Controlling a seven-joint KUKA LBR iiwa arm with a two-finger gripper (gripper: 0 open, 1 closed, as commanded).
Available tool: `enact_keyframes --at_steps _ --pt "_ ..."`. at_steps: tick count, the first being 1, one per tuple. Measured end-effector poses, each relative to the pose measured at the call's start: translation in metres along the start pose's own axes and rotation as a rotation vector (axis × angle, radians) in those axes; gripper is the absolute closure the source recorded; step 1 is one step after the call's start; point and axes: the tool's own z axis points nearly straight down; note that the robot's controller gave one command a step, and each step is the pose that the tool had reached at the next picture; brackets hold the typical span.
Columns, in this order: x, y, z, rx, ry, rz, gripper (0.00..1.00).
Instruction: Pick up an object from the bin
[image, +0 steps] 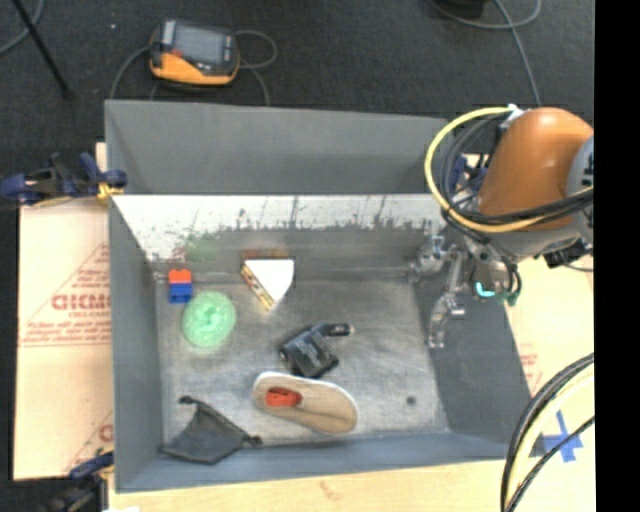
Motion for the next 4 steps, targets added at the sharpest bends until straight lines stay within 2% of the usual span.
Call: enact_keyframes --at_steps 1,2,3,4 --pt "-0.002 0.0 -0.004 0.001 -0.007 -0.003 0.0" --pt "-0.033 0.045 0.072 0.001 -0.012 -0.016 0.0" --pt "-0.021 0.075 0.078 -0.002 0.001 0.058 0.0" --pt "-0.041 0.103 0.063 -0.003 -0.011 0.169 0.0"
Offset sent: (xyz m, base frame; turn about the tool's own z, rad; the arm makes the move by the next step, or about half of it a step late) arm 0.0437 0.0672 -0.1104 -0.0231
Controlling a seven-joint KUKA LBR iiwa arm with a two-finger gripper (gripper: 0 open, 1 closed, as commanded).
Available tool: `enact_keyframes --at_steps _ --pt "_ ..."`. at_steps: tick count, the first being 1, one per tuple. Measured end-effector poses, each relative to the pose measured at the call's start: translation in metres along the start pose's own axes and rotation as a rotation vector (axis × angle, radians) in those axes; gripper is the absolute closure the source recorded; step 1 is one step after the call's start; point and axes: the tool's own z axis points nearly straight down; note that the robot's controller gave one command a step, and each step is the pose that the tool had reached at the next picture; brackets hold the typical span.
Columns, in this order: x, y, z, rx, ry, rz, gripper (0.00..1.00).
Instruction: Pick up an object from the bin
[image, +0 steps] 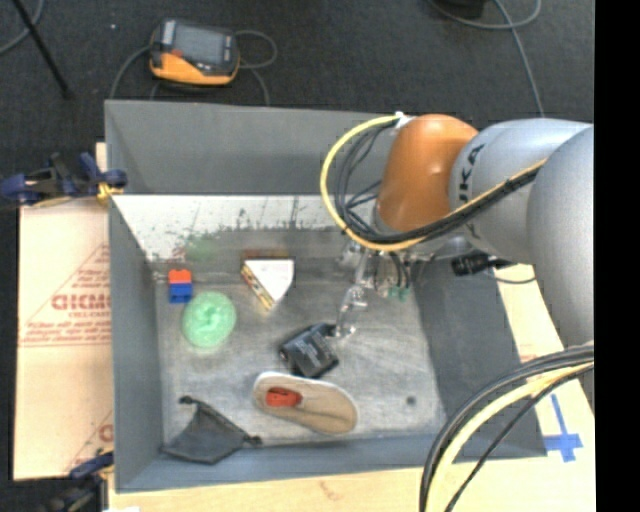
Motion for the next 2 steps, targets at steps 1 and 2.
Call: enact_keyframes --at_steps 1,2 --pt "0.0069 0.0085 0.0367 0.008 0.0 -0.072 0.0" --pt "0.0067 0.0089 0.0329 0.007 0.003 -0.074 1.0"
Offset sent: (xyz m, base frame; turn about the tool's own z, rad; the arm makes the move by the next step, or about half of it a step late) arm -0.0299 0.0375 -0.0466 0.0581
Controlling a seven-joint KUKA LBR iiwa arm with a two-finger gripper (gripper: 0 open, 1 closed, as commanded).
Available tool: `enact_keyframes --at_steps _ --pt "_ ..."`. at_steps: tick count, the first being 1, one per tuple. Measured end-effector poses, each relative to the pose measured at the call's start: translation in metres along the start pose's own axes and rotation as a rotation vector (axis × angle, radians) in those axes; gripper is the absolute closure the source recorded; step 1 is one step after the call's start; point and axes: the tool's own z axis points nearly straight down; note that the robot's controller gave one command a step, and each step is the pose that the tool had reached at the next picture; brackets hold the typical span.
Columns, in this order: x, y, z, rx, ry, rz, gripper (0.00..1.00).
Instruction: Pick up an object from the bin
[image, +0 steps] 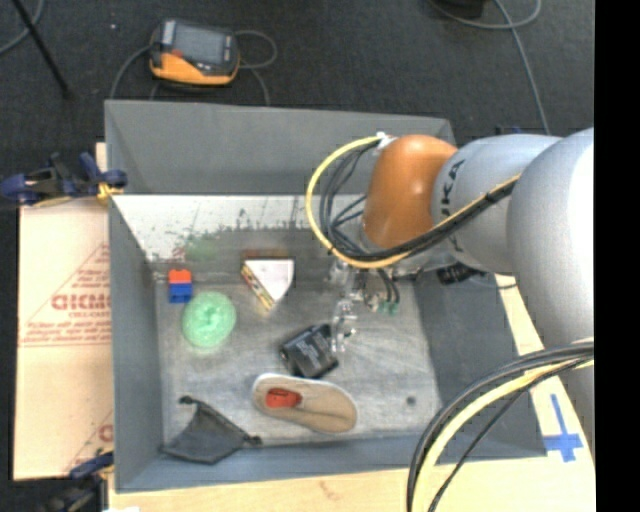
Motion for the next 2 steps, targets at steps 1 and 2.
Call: enact_keyframes --at_steps 1,2 --pt "0.0 0.0 0.0 0.0 0.0 0.0 1.0" --pt "0.0007 -0.0004 -0.0033 0.0 0.007 0.0 1.0"
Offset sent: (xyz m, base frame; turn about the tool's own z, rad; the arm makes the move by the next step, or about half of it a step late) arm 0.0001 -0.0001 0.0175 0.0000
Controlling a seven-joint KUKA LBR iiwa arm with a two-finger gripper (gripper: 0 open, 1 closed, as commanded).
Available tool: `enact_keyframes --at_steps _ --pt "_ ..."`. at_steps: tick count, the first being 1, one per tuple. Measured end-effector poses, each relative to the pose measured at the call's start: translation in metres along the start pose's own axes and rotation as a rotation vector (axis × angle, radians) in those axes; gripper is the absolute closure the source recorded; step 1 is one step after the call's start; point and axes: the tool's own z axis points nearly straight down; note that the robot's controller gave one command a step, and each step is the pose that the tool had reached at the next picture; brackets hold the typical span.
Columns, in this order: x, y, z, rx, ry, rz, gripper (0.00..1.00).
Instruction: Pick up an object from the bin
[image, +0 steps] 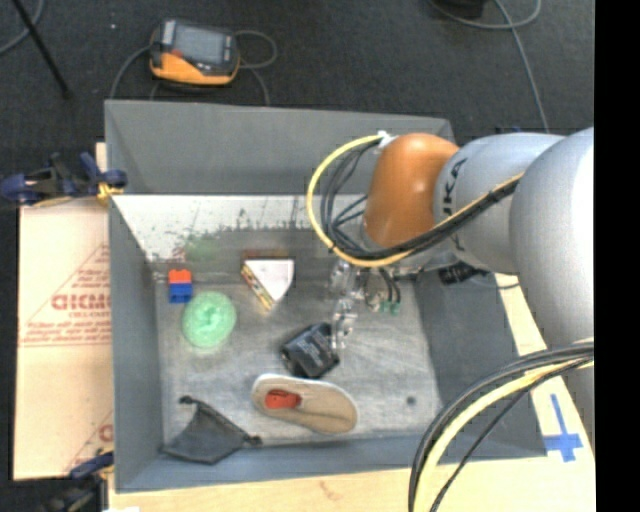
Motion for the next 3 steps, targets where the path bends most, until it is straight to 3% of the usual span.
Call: enact_keyframes --at_steps 2,3 --pt "0.0 0.0 -0.015 -0.003 -0.009 0.001 1.0" --pt "0.002 0.0 -0.027 -0.003 -0.002 0.001 1.0"
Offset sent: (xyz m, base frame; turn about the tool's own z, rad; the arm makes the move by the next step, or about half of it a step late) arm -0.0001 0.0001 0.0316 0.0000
